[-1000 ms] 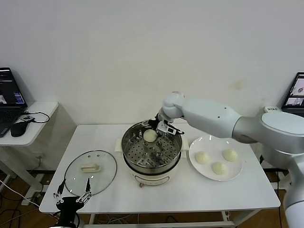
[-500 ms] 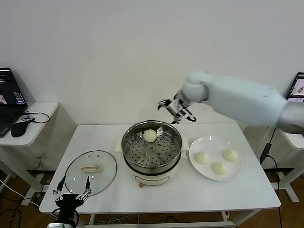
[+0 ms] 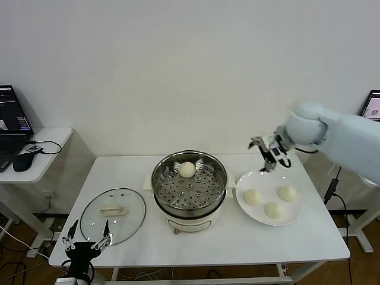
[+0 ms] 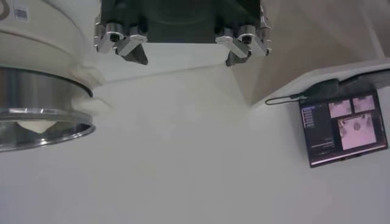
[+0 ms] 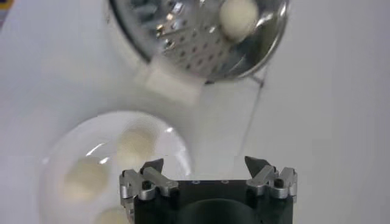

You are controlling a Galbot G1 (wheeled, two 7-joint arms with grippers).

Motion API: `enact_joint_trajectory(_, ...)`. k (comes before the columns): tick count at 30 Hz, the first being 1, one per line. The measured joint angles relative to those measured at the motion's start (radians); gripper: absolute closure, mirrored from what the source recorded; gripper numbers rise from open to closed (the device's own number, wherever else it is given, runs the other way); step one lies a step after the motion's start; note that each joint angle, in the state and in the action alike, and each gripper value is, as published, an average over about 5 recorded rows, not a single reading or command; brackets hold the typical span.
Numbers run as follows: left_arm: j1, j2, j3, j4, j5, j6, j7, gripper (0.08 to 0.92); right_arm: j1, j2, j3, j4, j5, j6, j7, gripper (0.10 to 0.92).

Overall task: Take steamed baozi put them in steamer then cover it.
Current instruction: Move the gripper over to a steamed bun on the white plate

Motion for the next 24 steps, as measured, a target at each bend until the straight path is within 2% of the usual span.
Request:
enact_joint_trajectory(9, 0.000, -0.011, -0.016, -0.001, 0.005, 0.007, 0.001, 0.177, -0.194, 0.007, 0.134, -0.069, -0.076, -0.011, -0.021, 0.203)
enact_joint_trajectory(24, -0.007, -0.012, -0.033, 0.025, 0.001, 0.009, 0.003, 0.177, -0.392, 0.147, 0.262, -0.257, -0.162, 0.018, -0.042, 0.202)
